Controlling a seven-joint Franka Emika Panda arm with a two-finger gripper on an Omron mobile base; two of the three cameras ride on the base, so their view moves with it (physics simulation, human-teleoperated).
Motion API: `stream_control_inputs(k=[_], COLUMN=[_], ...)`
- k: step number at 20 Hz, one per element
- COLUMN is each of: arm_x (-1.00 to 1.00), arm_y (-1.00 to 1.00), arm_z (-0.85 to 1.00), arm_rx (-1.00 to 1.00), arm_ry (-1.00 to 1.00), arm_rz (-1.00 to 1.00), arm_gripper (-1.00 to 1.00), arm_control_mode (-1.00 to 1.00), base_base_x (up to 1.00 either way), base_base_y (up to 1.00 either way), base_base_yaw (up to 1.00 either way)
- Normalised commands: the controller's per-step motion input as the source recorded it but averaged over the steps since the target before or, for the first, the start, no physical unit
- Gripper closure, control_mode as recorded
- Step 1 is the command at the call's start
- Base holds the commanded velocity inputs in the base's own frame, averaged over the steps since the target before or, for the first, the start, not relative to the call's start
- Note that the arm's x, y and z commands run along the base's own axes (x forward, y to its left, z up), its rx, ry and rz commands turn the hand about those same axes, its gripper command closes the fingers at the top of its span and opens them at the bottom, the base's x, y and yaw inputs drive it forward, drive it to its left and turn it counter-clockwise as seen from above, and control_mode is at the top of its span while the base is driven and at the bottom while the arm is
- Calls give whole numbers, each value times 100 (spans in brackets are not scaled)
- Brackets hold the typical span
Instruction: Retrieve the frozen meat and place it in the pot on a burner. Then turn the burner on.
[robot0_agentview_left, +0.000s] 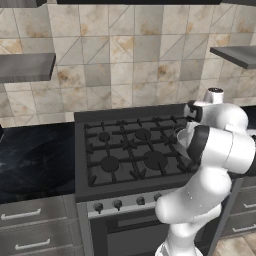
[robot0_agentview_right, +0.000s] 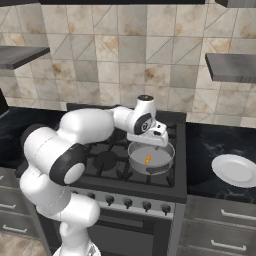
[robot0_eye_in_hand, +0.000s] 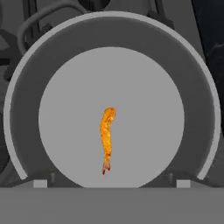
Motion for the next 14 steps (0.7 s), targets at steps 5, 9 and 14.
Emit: stream_control_inputs(k=[5,9,14], arm_x=[-48,-86,-100], arm_y=[3,0,0], arm_z=[53,25,11], arm_rx=[-11,-1,0], arm_ry=[-18,-4,-2], arm_rz=[0,-1,-3], arm_gripper=[-100,-100,-100], arm_control_mode=[-100,-100,-100], base_base_x=[0,0,0], base_base_y=[0,0,0], base_base_yaw=[0,0,0])
